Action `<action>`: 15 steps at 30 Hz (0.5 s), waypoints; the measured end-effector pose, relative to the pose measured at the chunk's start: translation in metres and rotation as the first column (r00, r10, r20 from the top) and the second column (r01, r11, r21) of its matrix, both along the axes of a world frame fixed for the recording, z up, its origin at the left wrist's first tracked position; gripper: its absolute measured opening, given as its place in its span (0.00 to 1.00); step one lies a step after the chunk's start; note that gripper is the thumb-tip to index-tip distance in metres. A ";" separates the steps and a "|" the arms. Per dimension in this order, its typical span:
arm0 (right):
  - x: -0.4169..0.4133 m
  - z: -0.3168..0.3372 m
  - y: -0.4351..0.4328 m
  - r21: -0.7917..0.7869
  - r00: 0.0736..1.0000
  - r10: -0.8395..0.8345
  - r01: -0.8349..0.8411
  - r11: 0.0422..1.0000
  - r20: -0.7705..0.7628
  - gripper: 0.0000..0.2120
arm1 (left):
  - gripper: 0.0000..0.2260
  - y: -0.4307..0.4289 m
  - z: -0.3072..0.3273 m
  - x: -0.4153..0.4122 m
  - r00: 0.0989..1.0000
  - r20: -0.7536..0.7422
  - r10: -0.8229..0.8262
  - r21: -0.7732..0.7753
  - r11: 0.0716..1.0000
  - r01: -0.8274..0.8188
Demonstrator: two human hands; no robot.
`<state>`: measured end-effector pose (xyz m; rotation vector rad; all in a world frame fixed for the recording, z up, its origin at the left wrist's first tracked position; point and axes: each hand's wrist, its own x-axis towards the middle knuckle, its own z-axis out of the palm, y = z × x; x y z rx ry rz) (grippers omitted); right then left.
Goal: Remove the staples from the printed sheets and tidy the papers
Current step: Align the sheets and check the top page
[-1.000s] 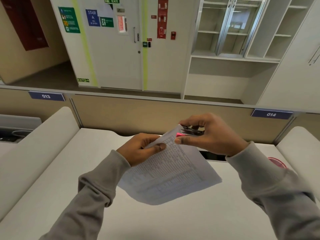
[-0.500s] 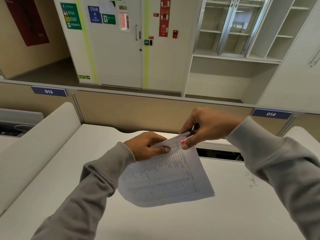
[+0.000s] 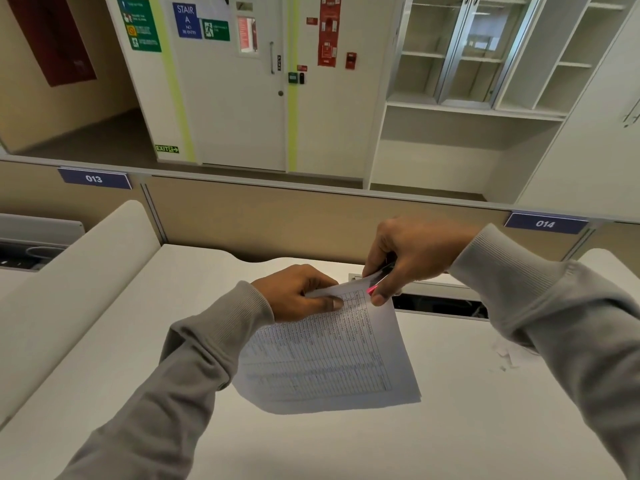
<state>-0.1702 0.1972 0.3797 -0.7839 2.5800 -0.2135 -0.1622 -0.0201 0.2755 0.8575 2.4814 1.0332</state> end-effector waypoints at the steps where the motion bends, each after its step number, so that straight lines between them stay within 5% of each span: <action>1: 0.000 0.000 0.000 0.008 1.000 0.008 -0.008 1.000 -0.005 0.15 | 0.11 0.000 -0.001 -0.001 1.000 -0.007 -0.003 -0.005 1.000 0.003; 10: -0.009 -0.003 0.001 0.076 0.999 0.036 -0.038 0.996 0.025 0.12 | 0.08 0.011 -0.008 -0.009 0.999 -0.026 -0.042 -0.014 0.999 0.041; 15: -0.027 -0.007 0.027 -0.180 0.994 0.008 0.012 0.984 0.109 0.17 | 0.08 0.006 -0.013 -0.015 1.000 0.027 0.003 0.078 0.997 -0.005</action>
